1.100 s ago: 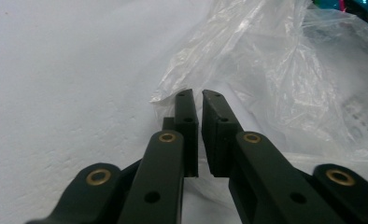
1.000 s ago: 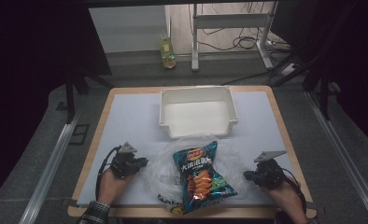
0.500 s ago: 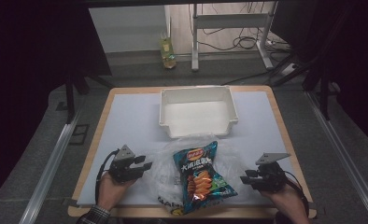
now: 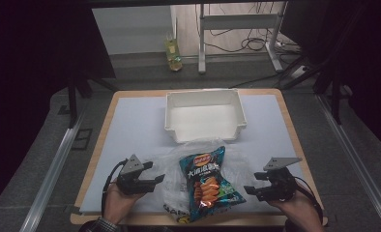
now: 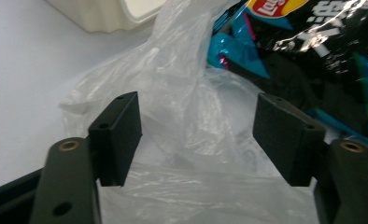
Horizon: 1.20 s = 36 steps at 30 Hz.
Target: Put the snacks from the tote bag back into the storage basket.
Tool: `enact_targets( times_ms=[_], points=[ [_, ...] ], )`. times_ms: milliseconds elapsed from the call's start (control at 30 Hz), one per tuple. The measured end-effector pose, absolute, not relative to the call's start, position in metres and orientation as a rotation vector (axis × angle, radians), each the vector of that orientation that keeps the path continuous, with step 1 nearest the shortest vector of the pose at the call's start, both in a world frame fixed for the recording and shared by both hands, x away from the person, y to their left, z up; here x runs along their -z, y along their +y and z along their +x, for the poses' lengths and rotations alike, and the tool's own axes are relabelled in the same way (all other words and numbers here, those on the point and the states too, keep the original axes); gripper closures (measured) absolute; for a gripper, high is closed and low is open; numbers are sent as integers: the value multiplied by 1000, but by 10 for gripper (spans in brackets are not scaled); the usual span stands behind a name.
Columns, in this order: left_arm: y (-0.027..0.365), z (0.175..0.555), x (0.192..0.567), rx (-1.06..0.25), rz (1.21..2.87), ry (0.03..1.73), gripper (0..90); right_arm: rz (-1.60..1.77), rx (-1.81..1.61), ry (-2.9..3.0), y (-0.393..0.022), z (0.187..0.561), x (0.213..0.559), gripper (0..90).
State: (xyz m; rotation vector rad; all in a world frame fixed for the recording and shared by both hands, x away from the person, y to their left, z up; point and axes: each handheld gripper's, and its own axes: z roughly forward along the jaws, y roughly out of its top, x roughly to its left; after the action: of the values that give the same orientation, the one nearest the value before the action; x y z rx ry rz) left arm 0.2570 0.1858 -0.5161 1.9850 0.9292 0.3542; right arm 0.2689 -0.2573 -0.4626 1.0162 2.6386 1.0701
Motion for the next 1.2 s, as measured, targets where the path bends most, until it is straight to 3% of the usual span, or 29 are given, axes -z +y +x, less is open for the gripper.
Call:
enact_targets(
  times_ms=[400, 700, 833, 933, 1200],
  points=[
    [181, 256, 519, -357, 2008, 922, 209, 921, -1116, 2716, -213, 285, 449, 268],
    [177, 256, 520, -364, 2038, 905, 209, 997, -1119, 2777, -161, 303, 462, 89],
    [176, 256, 520, -368, 2045, 897, 212, 1001, -1028, 2790, -145, 308, 473, 75],
    [176, 256, 520, -369, 2052, 894, 215, 1019, -998, 2814, -144, 310, 481, 111],
    [174, 258, 523, -384, 2088, 908, 219, 1089, -1102, 2872, -154, 310, 486, 379]
  ],
)
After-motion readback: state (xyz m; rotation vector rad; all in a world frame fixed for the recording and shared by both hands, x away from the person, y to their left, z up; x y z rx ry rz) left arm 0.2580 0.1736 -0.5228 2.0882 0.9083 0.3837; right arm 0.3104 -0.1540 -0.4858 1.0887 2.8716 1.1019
